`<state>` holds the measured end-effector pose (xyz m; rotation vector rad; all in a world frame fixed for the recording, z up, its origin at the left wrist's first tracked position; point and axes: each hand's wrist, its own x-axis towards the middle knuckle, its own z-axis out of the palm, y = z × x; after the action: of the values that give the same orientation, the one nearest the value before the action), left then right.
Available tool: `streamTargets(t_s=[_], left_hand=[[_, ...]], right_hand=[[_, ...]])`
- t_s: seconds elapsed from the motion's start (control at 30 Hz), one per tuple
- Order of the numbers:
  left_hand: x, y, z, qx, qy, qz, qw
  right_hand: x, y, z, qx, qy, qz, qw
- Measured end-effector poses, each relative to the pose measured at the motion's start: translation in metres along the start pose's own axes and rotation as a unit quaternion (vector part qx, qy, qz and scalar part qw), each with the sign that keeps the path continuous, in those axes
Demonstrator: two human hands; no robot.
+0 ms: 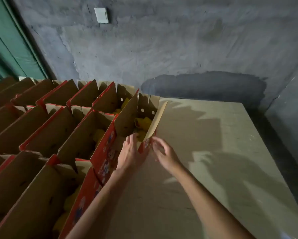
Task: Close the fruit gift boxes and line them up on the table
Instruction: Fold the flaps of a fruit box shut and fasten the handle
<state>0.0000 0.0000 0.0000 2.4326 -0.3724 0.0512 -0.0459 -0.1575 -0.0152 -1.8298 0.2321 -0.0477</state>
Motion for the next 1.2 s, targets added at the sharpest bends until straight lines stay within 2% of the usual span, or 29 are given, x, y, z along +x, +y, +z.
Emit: streamTargets(t_s=[0.13, 0.27, 0.47, 0.57, 0.73, 0.83, 1.0, 1.1, 1.2], left_hand=[[0.075, -0.001, 0.016, 0.016, -0.098, 0.0, 0.995], [0.097, -0.009, 0.035, 0.058, -0.161, 0.005, 0.985], [0.099, -0.004, 0.046, 0.052, -0.162, 0.018, 0.985], [0.091, 0.001, 0.045, 0.034, -0.153, 0.023, 0.987], [0.066, -0.007, 0.044, -0.012, -0.156, 0.032, 0.987], [0.04, -0.013, 0.047, -0.04, -0.156, 0.043, 0.986], [-0.012, -0.026, 0.061, -0.079, -0.15, 0.041, 0.985], [-0.046, -0.029, 0.063, -0.101, -0.169, 0.051, 0.979], [-0.079, -0.029, 0.056, -0.127, -0.167, 0.041, 0.977]], right_hand=[[0.071, -0.015, 0.014, -0.068, 0.051, 0.006, 0.996], [0.097, -0.008, 0.022, -0.125, 0.066, 0.047, 0.989], [0.105, -0.011, 0.02, -0.173, 0.079, 0.068, 0.979], [0.102, -0.016, 0.013, -0.182, 0.061, 0.08, 0.978], [0.07, -0.022, -0.007, -0.208, 0.005, 0.034, 0.977], [0.04, -0.017, -0.021, -0.307, -0.037, -0.019, 0.951], [-0.007, -0.001, -0.056, -0.471, 0.069, -0.131, 0.87], [-0.025, 0.013, -0.092, -0.53, 0.045, -0.121, 0.838], [-0.048, 0.02, -0.12, -0.542, 0.014, -0.13, 0.83]])
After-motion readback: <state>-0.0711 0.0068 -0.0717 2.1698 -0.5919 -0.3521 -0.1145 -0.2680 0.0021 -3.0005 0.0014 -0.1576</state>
